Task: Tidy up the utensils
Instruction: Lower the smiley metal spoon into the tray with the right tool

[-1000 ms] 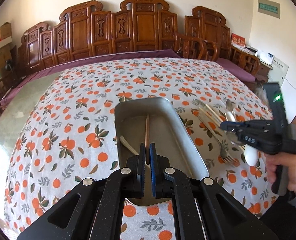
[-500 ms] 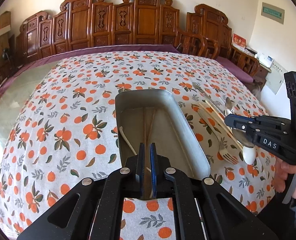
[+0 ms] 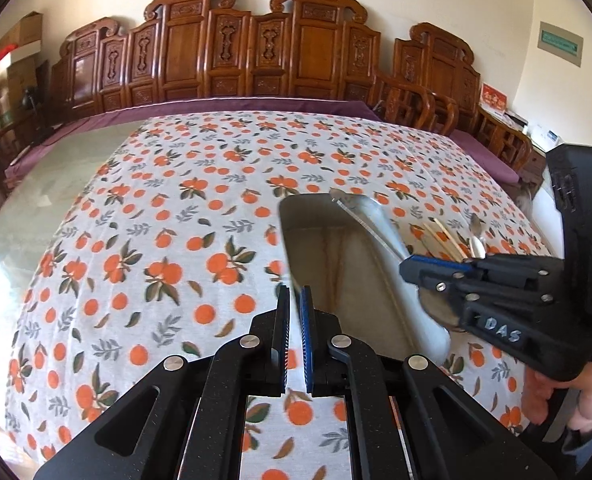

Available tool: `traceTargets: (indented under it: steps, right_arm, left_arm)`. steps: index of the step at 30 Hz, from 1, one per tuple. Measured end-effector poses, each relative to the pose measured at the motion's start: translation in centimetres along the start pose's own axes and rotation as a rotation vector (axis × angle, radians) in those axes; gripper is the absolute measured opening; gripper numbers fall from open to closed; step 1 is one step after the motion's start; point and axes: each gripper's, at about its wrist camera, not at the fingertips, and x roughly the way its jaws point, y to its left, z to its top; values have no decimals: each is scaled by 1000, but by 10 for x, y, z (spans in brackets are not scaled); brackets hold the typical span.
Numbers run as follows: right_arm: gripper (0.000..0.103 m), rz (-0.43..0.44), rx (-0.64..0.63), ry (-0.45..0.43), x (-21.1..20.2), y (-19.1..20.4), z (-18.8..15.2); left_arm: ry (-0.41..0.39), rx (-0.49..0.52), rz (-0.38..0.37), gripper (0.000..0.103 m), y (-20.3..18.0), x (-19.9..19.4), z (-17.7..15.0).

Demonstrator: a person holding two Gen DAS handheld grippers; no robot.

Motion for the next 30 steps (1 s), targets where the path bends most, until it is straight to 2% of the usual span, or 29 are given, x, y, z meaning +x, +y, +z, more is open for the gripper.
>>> traceTargets:
  steps: [6,15,25,30]
  right_arm:
    - [7,-11,-24,69,28,13,-6]
    - [7,-24,-39,99,39,17,-13]
    - [8,6,-5,56,26,4,-13]
    - [8,1,2,-6,-7,-11,-14]
  left_arm:
    - [1,-19,8,4,10,0,1]
    - [3,-20,13,4,11,-1,1]
    - [3,-6,10,4,4,1,1]
    - [2,10,-6,4,-5,1,0]
